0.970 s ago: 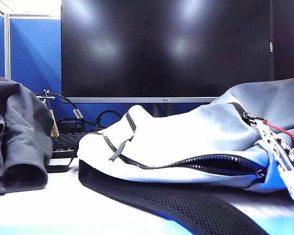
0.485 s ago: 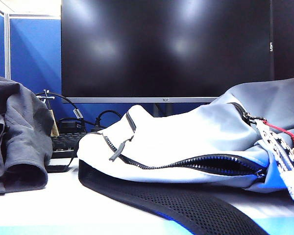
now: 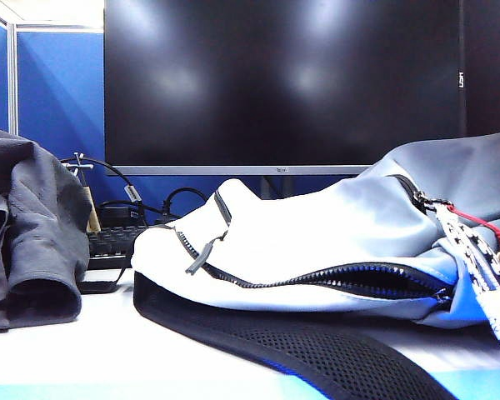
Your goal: Take the gray clothes out of the backpack.
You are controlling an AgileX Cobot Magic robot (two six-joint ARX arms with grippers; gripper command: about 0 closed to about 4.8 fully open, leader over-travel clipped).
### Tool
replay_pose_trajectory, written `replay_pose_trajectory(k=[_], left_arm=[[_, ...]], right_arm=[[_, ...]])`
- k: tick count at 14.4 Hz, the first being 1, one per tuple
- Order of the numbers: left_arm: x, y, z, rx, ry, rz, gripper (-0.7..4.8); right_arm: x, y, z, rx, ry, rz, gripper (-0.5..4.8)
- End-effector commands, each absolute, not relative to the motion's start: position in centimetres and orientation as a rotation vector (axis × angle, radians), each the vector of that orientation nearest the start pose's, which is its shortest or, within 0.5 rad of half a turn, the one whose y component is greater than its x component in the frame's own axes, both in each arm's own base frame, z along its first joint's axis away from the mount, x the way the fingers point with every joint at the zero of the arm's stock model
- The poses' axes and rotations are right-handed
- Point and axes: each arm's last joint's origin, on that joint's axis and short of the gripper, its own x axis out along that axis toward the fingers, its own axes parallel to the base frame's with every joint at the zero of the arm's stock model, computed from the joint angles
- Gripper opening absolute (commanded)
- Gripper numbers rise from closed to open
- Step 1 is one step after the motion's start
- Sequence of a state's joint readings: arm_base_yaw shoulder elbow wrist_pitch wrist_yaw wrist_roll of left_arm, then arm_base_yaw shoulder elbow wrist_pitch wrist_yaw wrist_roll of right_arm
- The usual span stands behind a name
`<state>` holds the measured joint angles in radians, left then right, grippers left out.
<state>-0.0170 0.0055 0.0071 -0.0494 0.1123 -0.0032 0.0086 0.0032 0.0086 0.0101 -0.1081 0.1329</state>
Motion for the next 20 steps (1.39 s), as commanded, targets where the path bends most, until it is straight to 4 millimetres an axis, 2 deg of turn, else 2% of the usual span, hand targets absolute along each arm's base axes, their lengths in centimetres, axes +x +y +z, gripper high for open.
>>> replay_pose_trajectory(k=[1, 9, 20], left_arm=[[9.71, -0.5, 16.17, 0.006, 0.039, -0.133, -0.05], [9.71, -0.5, 16.17, 0.009, 0.039, -0.134, -0.05], [9.71, -0.5, 16.17, 0.009, 0.039, -0.134, -0.05]], right_arm=[[9.75, 0.41, 16.62, 0.092, -0.02, 0.124, -0.05], [9.75, 0.38, 16.65, 0.03, -0.026, 0.114, -0.06], [9.75, 0.39, 16.63, 0.031, -0.024, 0.115, -0.05]])
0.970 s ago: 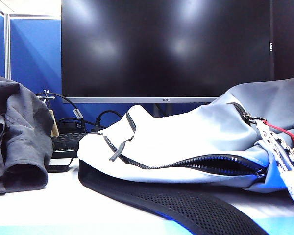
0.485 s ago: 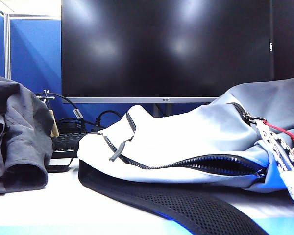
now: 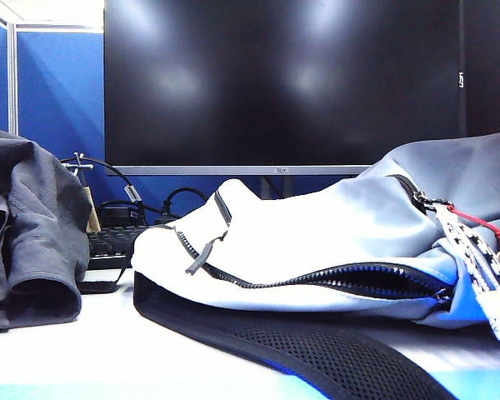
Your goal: Take the gray clothes out of the backpack.
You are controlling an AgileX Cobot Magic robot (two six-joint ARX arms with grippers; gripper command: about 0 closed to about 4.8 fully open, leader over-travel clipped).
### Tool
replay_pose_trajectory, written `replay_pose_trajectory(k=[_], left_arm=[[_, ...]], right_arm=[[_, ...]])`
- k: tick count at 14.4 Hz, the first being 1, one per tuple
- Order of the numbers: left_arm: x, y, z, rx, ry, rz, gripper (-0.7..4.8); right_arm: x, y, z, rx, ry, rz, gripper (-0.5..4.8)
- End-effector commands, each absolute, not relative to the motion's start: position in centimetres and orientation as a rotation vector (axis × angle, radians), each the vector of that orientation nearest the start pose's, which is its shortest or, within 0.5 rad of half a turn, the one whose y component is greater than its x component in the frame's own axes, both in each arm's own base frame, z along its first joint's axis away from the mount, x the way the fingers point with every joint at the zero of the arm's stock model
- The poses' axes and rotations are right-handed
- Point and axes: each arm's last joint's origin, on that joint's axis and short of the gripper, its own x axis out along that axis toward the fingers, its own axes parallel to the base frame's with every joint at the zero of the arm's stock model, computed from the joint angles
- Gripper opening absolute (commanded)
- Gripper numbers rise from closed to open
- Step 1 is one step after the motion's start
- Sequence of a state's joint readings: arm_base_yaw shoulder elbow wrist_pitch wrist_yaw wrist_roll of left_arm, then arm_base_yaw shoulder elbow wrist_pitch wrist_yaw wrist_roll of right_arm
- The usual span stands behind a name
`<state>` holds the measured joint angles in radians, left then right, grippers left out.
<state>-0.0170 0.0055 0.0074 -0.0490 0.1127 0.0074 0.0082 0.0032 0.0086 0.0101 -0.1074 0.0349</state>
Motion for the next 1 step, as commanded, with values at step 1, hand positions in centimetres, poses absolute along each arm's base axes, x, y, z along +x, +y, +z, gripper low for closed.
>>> replay_pose_trajectory(k=[1], left_arm=[[9.71, -0.5, 16.17, 0.009, 0.039, -0.134, -0.05]], right_arm=[[9.75, 0.39, 16.63, 0.031, -0.024, 0.115, -0.05]])
